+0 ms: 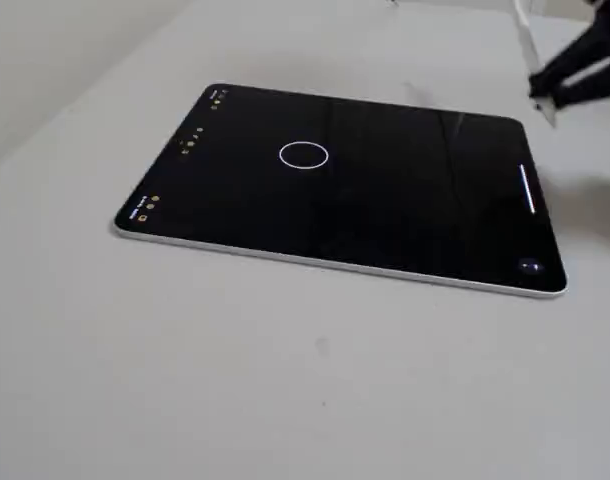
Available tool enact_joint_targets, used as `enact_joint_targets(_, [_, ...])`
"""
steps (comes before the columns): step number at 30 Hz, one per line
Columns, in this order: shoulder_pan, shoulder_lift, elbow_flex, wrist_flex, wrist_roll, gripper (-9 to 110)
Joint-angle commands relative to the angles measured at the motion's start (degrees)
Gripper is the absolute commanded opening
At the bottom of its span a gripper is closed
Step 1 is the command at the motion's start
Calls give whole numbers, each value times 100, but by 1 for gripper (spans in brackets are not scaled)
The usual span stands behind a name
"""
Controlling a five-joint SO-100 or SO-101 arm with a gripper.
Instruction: Draw 2 dots in a circle representing the eyes of a stickman
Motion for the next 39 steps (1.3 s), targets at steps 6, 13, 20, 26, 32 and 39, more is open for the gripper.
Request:
enact_joint_targets(6, [-791, -158, 642, -4333, -2487, 0])
enact_joint_targets(13, [-1151, -4685, -70, -8833, -3498, 0])
enact_joint_targets(20, [-932, -9712, -2241, -11927, -4377, 0])
enact_joint_targets(26, [-782, -11487, -3832, -12094, -4667, 0])
enact_joint_targets(32, [-738, -12287, -4605, -12041, -4685, 0])
enact_joint_targets(39, [-826, -12568, -4896, -11927, -4623, 0])
